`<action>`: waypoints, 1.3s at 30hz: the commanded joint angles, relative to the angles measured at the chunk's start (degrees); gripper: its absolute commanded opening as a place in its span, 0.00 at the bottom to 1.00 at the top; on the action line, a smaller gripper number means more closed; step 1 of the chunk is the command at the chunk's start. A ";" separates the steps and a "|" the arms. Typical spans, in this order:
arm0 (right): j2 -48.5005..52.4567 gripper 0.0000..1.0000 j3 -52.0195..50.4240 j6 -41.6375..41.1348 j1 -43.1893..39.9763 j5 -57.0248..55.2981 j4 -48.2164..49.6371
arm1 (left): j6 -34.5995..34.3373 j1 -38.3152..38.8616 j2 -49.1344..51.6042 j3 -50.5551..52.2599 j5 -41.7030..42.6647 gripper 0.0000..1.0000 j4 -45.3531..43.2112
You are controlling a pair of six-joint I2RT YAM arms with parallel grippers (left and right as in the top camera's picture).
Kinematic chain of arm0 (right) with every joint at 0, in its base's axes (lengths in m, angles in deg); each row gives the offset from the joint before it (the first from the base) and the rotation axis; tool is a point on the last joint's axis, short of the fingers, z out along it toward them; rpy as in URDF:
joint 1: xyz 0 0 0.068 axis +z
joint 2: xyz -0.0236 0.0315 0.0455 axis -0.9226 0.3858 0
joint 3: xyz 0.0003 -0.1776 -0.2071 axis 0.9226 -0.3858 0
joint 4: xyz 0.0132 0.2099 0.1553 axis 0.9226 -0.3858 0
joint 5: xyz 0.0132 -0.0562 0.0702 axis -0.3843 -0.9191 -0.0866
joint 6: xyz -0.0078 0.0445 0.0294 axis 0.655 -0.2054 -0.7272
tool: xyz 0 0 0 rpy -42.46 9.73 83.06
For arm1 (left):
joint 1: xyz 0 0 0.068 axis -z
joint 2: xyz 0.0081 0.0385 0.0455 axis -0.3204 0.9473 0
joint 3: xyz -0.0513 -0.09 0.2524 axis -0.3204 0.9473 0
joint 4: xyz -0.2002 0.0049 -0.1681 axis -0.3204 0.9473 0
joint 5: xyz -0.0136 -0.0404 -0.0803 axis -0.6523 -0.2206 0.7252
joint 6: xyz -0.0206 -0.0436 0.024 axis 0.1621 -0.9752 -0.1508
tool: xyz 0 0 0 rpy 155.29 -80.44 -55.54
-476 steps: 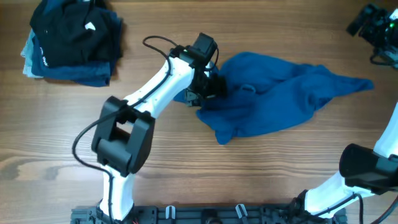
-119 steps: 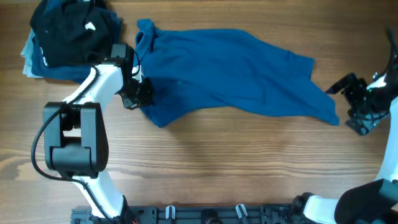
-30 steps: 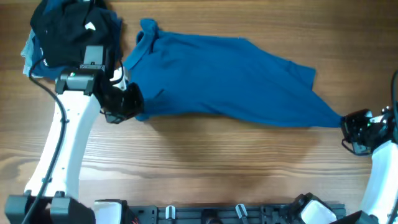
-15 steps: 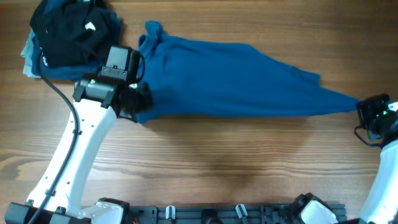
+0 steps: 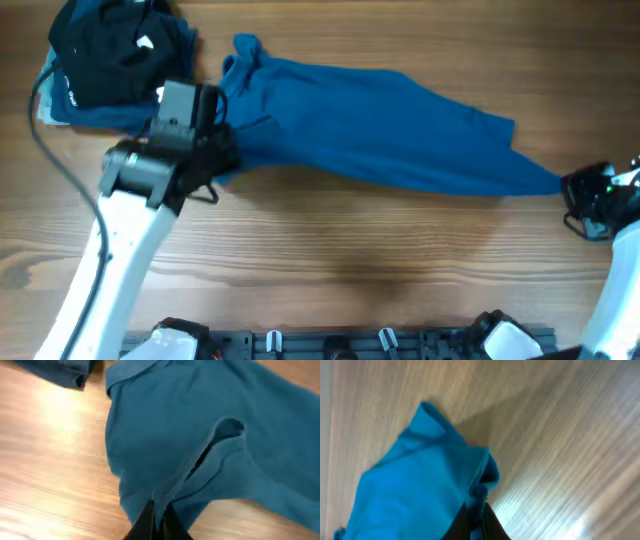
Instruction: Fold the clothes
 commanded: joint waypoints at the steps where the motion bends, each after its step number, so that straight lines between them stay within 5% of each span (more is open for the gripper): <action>1: -2.34 0.04 1.14 1.75 0.09 -6.84 -2.86 | -3.85 0.20 -5.70 -0.48 -1.68 0.04 4.55; 8: -6.16 0.04 1.14 1.31 0.09 -7.08 -5.29 | -9.38 0.20 -8.76 -0.48 -4.90 0.04 14.58; 15: -9.84 0.04 1.20 2.91 0.09 -7.50 -4.42 | -11.30 3.34 -11.87 -0.48 -10.23 0.04 15.54; 25: 3.06 0.04 0.76 0.63 5.75 -7.85 -6.45 | -18.88 3.17 3.13 -0.48 -8.76 0.04 19.30; 32: 8.66 0.04 0.76 -3.21 11.17 -8.22 2.29 | -18.71 3.04 17.07 -0.48 -18.86 0.05 7.72; 39: 13.99 0.04 0.76 -3.30 11.47 -10.91 7.69 | -14.95 -2.43 20.87 -0.48 -19.71 0.05 -3.87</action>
